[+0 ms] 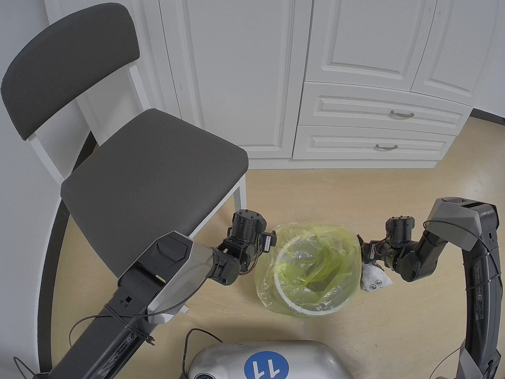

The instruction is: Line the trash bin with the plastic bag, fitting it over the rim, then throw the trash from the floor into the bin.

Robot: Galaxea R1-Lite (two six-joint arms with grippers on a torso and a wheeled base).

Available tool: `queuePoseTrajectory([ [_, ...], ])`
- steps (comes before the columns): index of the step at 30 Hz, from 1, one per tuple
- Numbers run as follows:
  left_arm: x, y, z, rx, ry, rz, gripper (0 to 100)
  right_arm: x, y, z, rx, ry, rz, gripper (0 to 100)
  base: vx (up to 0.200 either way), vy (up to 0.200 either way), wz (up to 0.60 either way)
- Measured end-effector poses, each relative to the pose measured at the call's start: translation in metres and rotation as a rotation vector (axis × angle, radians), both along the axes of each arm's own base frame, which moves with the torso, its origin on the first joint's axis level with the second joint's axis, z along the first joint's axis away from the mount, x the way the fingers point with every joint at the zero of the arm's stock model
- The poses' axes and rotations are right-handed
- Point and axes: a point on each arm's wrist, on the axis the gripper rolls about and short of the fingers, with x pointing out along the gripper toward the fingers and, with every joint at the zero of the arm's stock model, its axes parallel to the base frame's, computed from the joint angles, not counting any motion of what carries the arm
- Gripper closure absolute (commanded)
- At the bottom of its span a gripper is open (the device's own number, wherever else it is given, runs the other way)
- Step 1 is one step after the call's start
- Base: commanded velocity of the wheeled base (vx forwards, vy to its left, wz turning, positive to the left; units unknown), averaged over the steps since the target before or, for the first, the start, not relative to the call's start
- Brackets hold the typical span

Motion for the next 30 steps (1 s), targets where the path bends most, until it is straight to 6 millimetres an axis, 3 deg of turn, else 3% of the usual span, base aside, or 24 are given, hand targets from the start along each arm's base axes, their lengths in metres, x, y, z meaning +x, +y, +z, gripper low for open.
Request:
queuePoseTrajectory([
  [5,0.001,0.0,0.001,-0.031,-0.005,0.012,0,-0.013,0.0,0.024,0.003,-0.002,0.026,0,0.0,0.0,0.0],
  [9,-0.001,-0.004,0.006,-0.051,-0.018,0.01,0,-0.028,0.002,0.06,0.01,-0.033,0.063,0,0.0,0.0,0.0],
  [13,-0.003,-0.01,0.015,-0.066,-0.029,0.003,0,-0.053,0.013,0.091,0.024,-0.05,0.132,0,0.0,0.0,0.0],
  [17,-0.005,-0.014,0.023,-0.074,-0.039,-0.005,0,-0.066,0.025,0.107,0.032,-0.075,0.179,0,0.0,0.0,0.0],
  [21,-0.007,-0.018,0.029,-0.079,-0.046,-0.013,0,-0.068,0.035,0.103,0.035,-0.067,0.211,0,0.0,0.0,0.0],
  [30,-0.009,-0.019,0.034,-0.06,-0.011,-0.036,0,-0.044,0.039,0.051,0.028,0.03,0.205,0,0.0,0.0,0.0],
])
